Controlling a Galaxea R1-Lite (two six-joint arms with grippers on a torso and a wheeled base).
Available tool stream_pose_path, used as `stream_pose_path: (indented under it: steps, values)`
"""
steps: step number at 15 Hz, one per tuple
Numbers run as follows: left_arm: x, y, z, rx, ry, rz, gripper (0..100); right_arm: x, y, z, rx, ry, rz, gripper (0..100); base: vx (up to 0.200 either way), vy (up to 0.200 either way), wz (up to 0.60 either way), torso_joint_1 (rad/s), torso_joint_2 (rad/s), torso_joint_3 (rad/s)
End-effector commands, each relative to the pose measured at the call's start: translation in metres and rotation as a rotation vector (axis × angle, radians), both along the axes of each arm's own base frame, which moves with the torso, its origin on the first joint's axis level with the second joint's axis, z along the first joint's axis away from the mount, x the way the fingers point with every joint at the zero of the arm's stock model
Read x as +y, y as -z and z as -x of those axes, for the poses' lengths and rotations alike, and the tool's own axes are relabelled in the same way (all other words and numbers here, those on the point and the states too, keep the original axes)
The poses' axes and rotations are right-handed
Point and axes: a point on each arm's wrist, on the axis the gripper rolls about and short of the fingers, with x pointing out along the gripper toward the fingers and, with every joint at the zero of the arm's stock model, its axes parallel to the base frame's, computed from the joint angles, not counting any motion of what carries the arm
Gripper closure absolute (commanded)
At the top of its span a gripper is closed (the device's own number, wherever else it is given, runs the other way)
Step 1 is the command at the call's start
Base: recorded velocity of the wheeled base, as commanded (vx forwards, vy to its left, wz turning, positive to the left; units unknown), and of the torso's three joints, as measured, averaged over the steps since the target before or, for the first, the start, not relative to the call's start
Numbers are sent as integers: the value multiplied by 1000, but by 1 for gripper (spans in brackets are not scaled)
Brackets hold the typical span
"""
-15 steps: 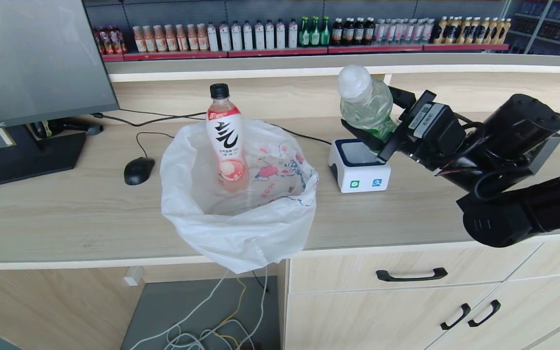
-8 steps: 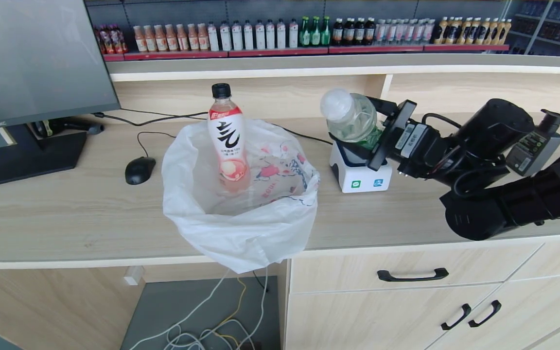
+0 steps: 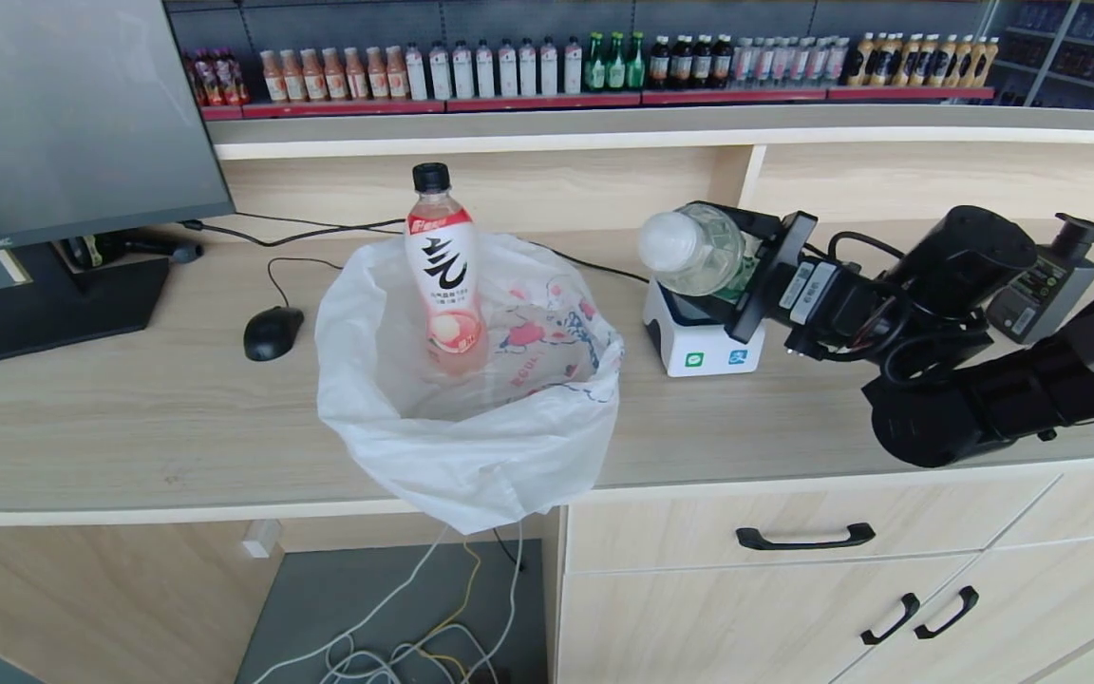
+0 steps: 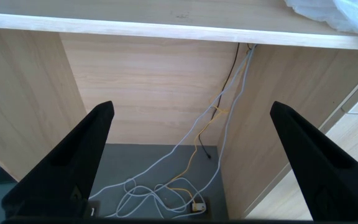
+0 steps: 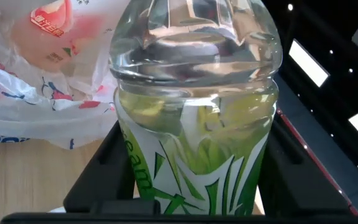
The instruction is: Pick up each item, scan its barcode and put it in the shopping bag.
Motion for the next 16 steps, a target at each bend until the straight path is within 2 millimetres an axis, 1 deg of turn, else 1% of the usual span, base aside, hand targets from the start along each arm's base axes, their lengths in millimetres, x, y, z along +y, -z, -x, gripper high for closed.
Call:
stream_pose_path:
  steps: [1,6,9,16]
  values:
    - [0,0,0,0,0,0,0,2,4,-1,11,-4,3,100,0,0,0,0,0,0]
    - [0,0,0,0,-2,2,0,6,4,0,10,-12,-1,100,0,0,0,0,0,0]
    - [0,0,0,0,0,0,0,16,4,5,8,-33,-7,100,0,0,0,0,0,0]
    - [0,0,0,0,0,2,0,16,3,6,6,-34,-13,100,0,0,0,0,0,0]
